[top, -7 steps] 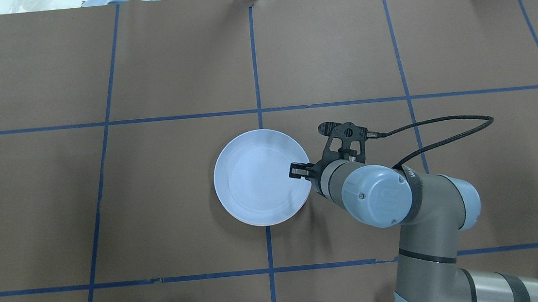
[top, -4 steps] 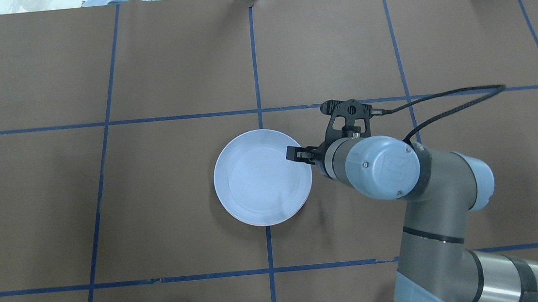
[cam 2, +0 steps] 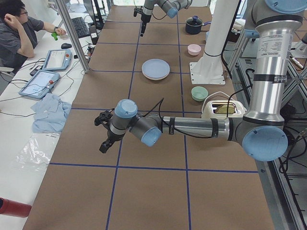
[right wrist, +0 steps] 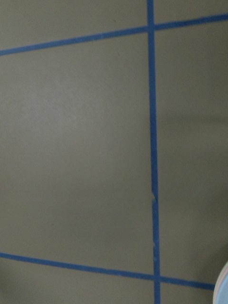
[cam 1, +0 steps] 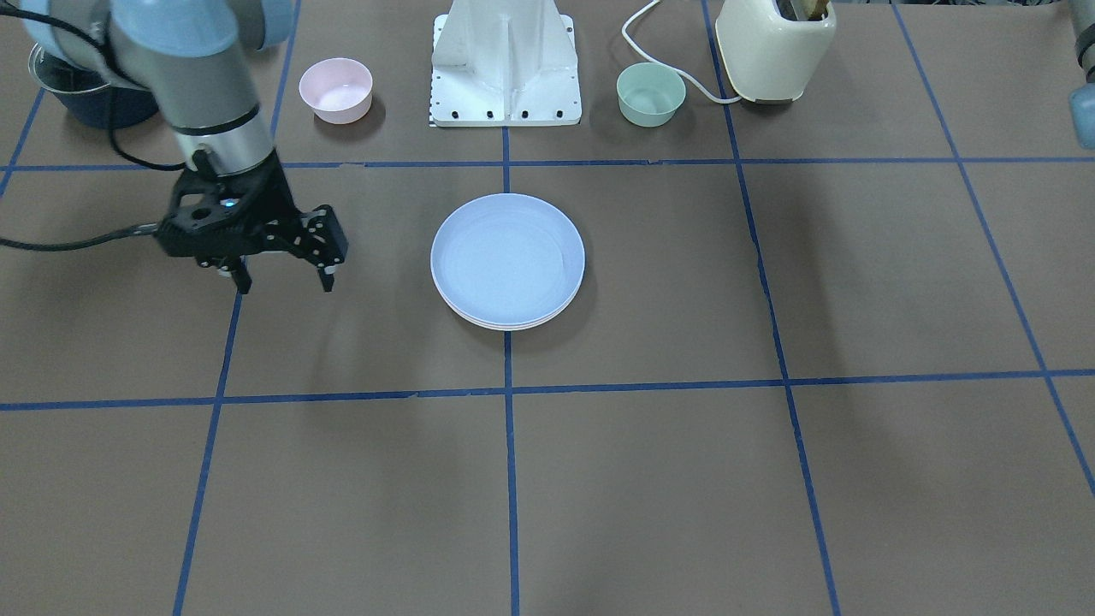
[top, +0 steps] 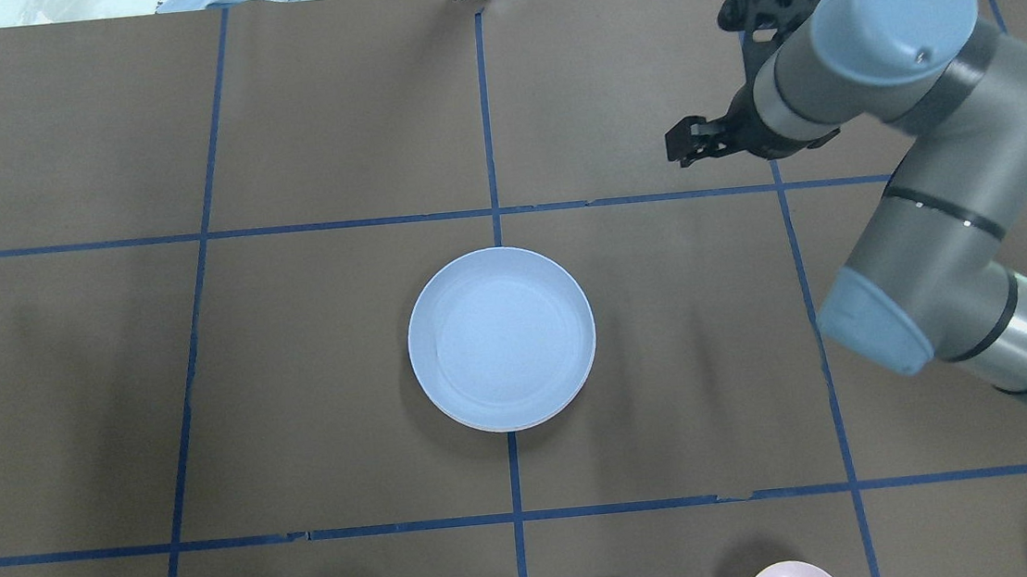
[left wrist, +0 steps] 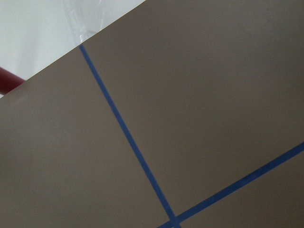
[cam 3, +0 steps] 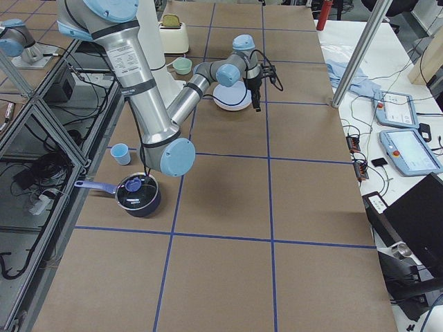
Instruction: Stack three plates with pink and blue
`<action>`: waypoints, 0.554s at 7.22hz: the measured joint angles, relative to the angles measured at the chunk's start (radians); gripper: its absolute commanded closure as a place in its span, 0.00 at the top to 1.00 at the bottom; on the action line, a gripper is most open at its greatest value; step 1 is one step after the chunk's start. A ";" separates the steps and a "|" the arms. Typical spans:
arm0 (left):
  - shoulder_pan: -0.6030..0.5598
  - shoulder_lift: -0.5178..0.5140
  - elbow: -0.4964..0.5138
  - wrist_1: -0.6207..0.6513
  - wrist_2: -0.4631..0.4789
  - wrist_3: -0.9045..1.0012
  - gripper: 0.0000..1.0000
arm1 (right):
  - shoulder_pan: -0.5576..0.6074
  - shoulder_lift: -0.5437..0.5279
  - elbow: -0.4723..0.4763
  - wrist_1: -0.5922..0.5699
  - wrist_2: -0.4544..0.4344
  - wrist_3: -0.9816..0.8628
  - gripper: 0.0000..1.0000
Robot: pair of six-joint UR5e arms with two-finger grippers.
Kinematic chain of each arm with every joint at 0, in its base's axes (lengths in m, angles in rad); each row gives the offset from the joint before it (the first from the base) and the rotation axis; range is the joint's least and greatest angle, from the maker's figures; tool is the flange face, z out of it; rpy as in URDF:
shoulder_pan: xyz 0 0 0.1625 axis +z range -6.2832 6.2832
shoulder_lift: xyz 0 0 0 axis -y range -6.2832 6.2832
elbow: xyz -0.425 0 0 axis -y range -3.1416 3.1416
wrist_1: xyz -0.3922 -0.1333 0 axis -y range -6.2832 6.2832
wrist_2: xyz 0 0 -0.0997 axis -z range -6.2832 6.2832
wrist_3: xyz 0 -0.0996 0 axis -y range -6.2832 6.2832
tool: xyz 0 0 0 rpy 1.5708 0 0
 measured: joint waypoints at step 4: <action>-0.110 -0.029 0.007 0.495 -0.017 0.201 1.00 | 0.387 -0.139 -0.274 0.001 0.312 -0.681 1.00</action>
